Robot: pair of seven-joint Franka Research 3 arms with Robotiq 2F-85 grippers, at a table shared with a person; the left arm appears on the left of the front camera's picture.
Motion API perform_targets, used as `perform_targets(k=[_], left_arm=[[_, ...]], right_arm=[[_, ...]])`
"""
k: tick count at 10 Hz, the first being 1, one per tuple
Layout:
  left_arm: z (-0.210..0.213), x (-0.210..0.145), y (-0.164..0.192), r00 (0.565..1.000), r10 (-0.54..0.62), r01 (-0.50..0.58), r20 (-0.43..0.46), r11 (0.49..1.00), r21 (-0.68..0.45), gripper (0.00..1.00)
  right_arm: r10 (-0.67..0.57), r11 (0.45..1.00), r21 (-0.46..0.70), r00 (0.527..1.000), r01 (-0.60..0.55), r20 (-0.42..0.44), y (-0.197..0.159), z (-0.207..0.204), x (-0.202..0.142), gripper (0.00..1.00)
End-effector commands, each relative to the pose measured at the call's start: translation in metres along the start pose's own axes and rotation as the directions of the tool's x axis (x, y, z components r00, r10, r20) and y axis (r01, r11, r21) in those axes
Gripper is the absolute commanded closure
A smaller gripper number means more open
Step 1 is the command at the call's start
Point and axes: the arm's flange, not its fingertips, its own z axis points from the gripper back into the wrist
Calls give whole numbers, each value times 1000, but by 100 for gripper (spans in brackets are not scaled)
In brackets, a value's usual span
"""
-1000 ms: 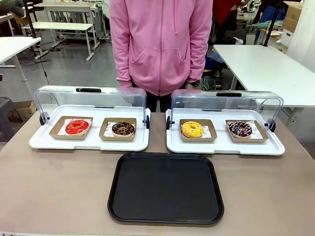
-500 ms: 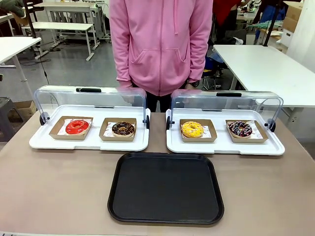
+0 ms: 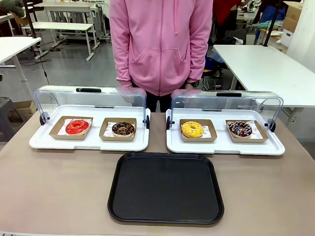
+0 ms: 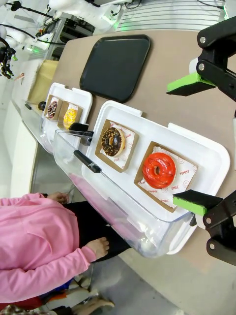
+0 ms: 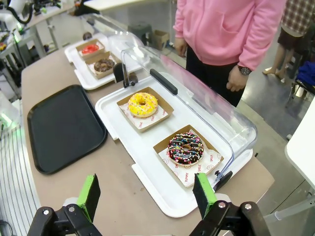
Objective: Move the first donut from the left to the tray.
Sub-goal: Pick up the Paper togo box containing the Donut indicated by the person and place it on the Handle tray.
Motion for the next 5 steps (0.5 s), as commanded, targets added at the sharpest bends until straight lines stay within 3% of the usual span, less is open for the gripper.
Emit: perform_targets(k=[1,5], left_arm=[[-1,1,0,1000,4,-4,-7,1000,2,0],[-1,1,0,1000,4,-4,-7,1000,2,0]], right_arm=[[9,1000,0,1000,-9,25,-1,-2,1,0],[9,1000,0,1000,-9,25,-1,-2,1,0]])
